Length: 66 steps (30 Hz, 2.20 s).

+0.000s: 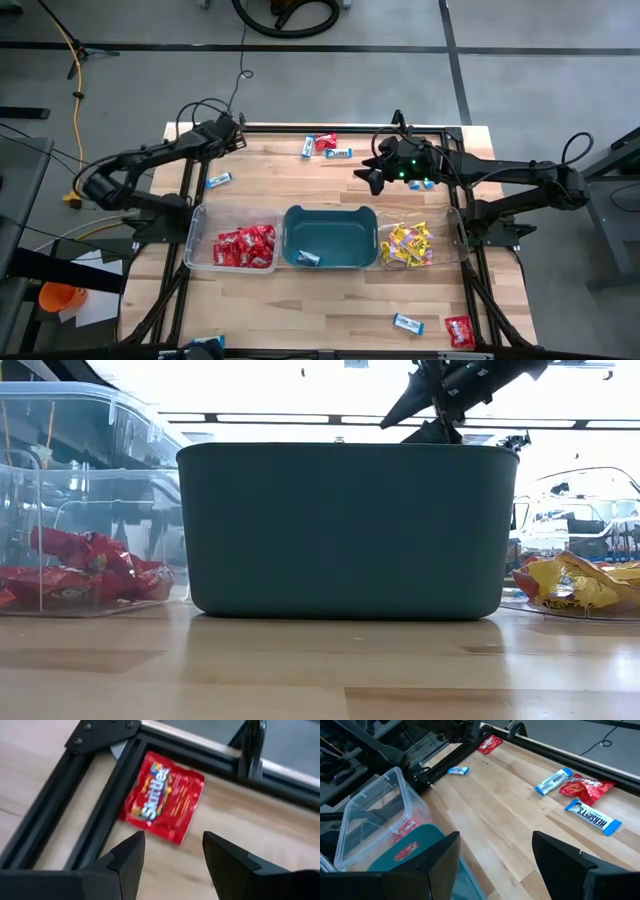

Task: Sort candy
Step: Put the red candy into the left transparent bin

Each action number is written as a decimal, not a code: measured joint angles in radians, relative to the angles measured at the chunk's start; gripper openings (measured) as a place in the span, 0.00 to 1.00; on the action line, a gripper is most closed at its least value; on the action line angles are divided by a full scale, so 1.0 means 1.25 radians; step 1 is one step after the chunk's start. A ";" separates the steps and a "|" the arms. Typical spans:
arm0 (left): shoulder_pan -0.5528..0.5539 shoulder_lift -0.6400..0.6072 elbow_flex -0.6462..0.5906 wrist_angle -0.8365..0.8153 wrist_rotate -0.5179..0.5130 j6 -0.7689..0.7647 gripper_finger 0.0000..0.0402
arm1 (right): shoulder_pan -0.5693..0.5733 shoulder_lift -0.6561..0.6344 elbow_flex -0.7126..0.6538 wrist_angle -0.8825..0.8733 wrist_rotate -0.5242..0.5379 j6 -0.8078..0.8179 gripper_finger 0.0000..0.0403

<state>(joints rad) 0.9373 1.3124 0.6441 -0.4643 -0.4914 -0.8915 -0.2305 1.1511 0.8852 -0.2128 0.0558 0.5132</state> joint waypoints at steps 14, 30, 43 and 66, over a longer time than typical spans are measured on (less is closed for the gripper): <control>-0.097 0.206 0.001 0.166 -0.230 -0.082 0.47 | -0.010 0.000 0.000 -0.009 -0.006 -0.034 0.60; -0.114 0.314 0.061 0.062 -0.124 -0.255 0.08 | -0.015 0.000 0.000 -0.061 -0.111 -0.034 0.60; -0.284 0.207 0.042 0.023 0.062 -0.287 0.00 | -0.015 0.000 0.000 -0.119 -0.114 -0.078 0.60; -0.114 0.277 0.042 0.094 -0.283 -0.319 0.00 | -0.015 0.000 0.000 -0.093 -0.102 0.011 0.60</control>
<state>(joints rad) 0.7953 1.6591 0.6964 -0.3461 -0.8454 -1.2896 -0.2489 1.1511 0.8856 -0.3284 -0.0711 0.5266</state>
